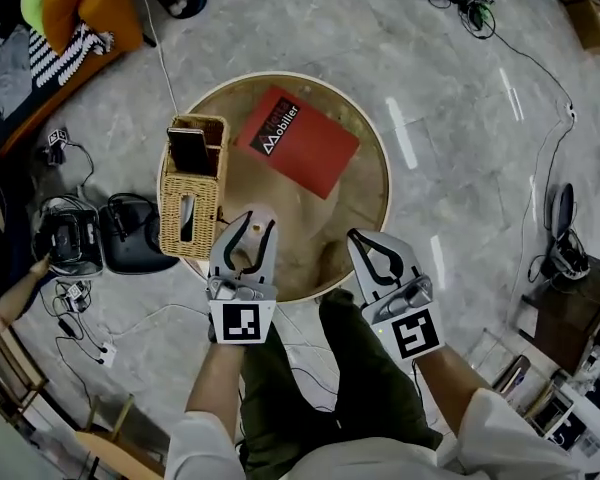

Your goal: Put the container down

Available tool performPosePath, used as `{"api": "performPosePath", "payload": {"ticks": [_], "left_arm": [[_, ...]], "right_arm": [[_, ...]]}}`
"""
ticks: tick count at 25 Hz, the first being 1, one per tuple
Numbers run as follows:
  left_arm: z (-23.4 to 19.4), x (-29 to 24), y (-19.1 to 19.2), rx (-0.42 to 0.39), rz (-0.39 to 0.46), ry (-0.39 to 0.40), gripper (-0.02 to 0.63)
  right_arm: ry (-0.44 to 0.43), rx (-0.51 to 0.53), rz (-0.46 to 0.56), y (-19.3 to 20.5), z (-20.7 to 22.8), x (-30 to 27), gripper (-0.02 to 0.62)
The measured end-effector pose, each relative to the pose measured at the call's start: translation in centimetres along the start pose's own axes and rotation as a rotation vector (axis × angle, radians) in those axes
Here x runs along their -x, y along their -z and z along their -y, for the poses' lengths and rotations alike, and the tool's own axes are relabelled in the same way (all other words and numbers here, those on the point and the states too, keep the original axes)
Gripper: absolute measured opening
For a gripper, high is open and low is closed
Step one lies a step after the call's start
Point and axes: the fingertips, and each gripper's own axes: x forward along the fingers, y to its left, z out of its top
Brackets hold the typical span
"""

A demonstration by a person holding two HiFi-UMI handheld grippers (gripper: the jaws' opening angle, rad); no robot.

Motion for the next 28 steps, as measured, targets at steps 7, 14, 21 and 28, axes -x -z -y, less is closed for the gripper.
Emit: {"api": "performPosePath", "payload": {"ticks": [7, 14, 21, 28], "left_arm": [[-0.9, -3.6, 5.2, 0.008, -0.030, -0.058, 0.137], [-0.7, -6.0, 9.3, 0.016, -0.059, -0.077, 0.137], [-1.0, -7.6, 12.0, 0.019, -0.079, -0.088, 0.137], [-0.8, -8.5, 12.6, -0.004, -0.072, -0.071, 0.138]], "right_arm": [[-0.044, 0.009, -0.027, 4.9, 0.7, -1.6, 0.023], [-0.078, 0.019, -0.048, 8.1, 1.2, -2.6, 0.023], [-0.089, 0.012, -0.066, 10.5, 1.4, -3.2, 0.024], [-0.096, 0.001, -0.064, 10.9, 1.1, -3.9, 0.023]]}}
